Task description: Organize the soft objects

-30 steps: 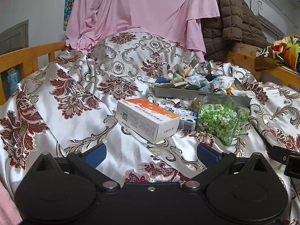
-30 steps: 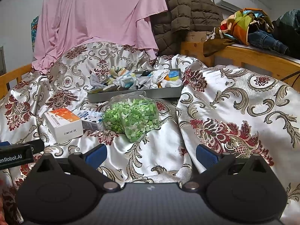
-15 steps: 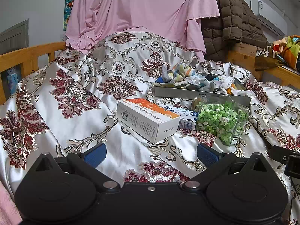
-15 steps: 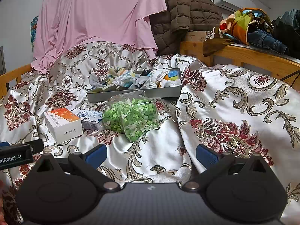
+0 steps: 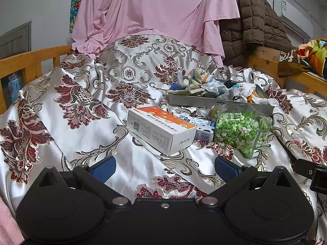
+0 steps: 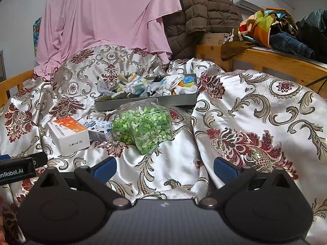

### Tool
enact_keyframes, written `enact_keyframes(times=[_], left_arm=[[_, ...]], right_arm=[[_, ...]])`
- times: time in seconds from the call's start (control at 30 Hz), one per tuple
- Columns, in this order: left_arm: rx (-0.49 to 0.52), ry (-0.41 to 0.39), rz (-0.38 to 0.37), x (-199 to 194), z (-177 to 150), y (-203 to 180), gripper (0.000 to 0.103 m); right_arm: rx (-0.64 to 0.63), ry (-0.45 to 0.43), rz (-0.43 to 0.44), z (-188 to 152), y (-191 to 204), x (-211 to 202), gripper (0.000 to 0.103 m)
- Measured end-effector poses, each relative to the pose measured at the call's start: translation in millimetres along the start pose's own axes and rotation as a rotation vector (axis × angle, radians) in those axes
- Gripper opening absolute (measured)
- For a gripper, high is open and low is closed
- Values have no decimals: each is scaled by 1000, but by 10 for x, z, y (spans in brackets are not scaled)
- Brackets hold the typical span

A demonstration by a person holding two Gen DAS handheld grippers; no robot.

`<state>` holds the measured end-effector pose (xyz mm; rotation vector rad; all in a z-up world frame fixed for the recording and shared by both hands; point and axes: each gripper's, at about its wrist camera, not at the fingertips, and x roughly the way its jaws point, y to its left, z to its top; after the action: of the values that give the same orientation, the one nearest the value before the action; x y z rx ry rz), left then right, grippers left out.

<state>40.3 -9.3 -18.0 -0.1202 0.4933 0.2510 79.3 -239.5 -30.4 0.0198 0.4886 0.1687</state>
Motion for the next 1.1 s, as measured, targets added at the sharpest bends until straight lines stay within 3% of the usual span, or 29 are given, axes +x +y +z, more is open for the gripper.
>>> enact_keyframes(times=[1.1], left_arm=[[0, 0, 0, -2, 3, 2, 102]], right_arm=[[2, 2, 2, -12, -11, 2, 103]])
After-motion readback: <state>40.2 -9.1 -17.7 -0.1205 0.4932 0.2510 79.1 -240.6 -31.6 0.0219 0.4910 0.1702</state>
